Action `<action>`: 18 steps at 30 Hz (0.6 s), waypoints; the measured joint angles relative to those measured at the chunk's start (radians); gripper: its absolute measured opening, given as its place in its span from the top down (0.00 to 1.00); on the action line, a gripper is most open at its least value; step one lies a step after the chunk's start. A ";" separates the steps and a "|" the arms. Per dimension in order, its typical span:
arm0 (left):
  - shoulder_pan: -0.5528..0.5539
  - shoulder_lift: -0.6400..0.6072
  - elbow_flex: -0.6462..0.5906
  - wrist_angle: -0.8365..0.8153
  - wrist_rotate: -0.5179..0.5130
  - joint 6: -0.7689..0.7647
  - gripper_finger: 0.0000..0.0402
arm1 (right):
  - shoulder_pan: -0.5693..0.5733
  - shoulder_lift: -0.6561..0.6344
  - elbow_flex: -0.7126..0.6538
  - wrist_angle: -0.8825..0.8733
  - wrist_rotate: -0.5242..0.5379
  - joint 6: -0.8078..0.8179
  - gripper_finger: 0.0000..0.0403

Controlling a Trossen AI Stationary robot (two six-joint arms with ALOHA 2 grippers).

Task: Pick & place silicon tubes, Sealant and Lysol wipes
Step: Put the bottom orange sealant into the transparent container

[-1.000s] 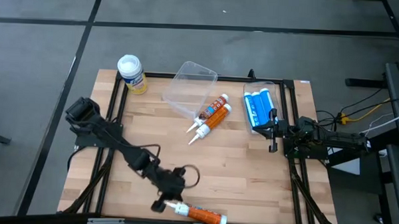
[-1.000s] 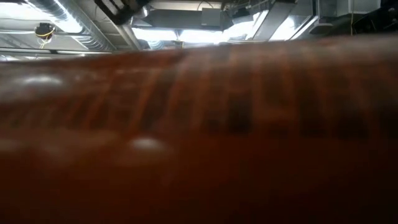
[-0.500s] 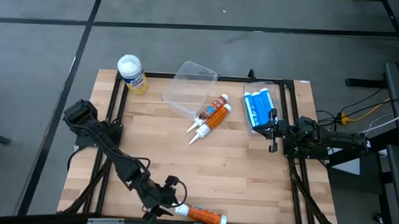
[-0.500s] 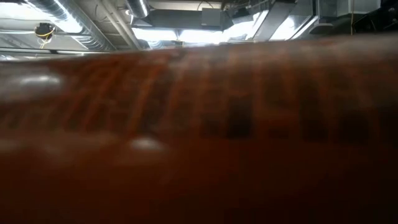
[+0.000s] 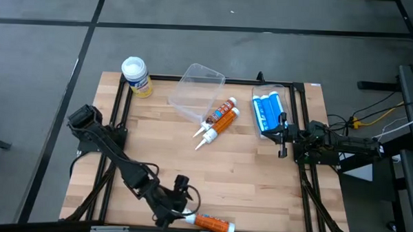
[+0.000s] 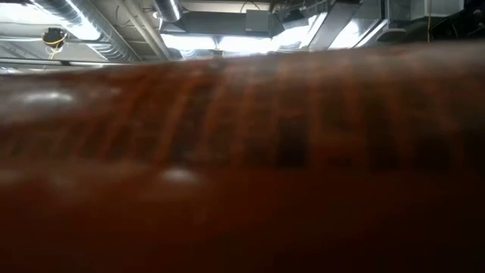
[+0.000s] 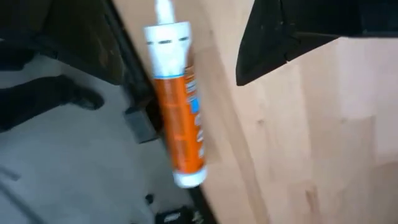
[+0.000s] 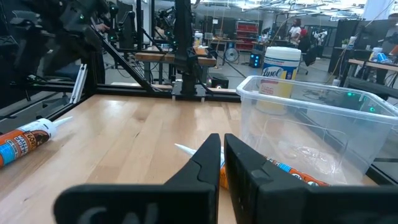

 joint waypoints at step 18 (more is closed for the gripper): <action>0.018 0.336 0.277 -0.176 0.094 -0.013 0.23 | 0.000 0.000 0.000 0.000 0.000 0.000 0.94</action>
